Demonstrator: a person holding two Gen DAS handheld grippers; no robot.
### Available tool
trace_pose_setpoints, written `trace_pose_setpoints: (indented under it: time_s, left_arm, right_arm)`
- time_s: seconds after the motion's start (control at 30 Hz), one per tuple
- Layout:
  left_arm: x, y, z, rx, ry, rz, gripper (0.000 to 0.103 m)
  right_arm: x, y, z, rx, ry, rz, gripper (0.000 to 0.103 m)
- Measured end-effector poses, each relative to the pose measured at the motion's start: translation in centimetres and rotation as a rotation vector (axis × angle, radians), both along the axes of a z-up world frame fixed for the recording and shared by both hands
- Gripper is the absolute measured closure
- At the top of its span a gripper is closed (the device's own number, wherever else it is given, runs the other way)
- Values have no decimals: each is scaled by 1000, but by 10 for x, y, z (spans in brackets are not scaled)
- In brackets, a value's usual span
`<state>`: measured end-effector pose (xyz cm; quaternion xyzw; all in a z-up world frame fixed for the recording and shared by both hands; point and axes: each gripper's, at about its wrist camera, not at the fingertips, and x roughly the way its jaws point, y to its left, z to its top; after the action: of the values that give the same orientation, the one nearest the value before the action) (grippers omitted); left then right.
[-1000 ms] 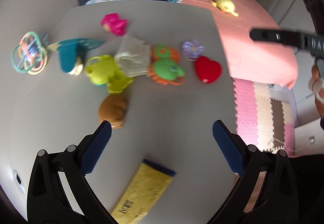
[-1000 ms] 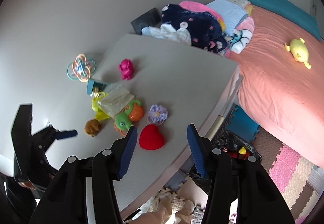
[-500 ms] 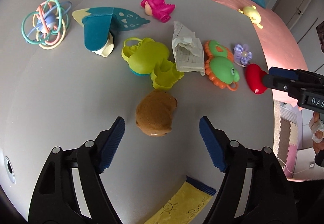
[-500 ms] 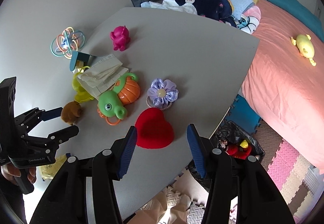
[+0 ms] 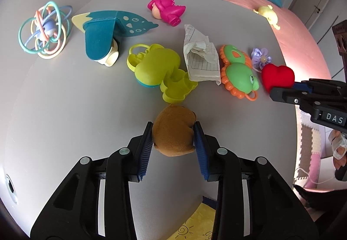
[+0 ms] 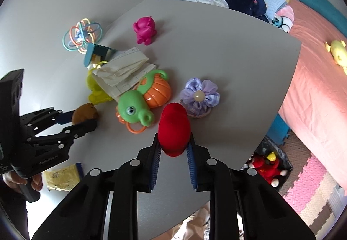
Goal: Collect trash
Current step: 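Grasp the brown plush with the left tool while the right tool grasps the red heart, then carry brown plush and red heart to the trash bag and open both tools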
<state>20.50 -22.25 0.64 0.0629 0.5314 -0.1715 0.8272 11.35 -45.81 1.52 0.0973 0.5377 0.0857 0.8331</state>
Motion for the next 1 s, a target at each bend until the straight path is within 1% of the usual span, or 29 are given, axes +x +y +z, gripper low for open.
trace_pose_setpoints:
  time_s: [0.2, 0.47, 0.67, 0.83, 1.0]
  left_arm:
    - [-11, 2, 19, -33, -28, 18, 67]
    - [-31, -21, 51, -56, -82, -27, 67]
    - [-45, -55, 65, -94, -103, -94, 67]
    - [-49, -96, 71, -124, -98, -185, 67]
    - [-55, -135, 75, -138, -100, -279, 67]
  right_arm:
    - [-8, -4, 20, 32, -36, 4, 78]
    - [-34, -24, 48, 57, -94, -25, 78]
    - [-62, -53, 68, 66, -139, -92, 78]
    - [-92, -86, 81, 64, -162, -173, 78]
    - [-124, -119, 88, 59, -171, -266, 78]
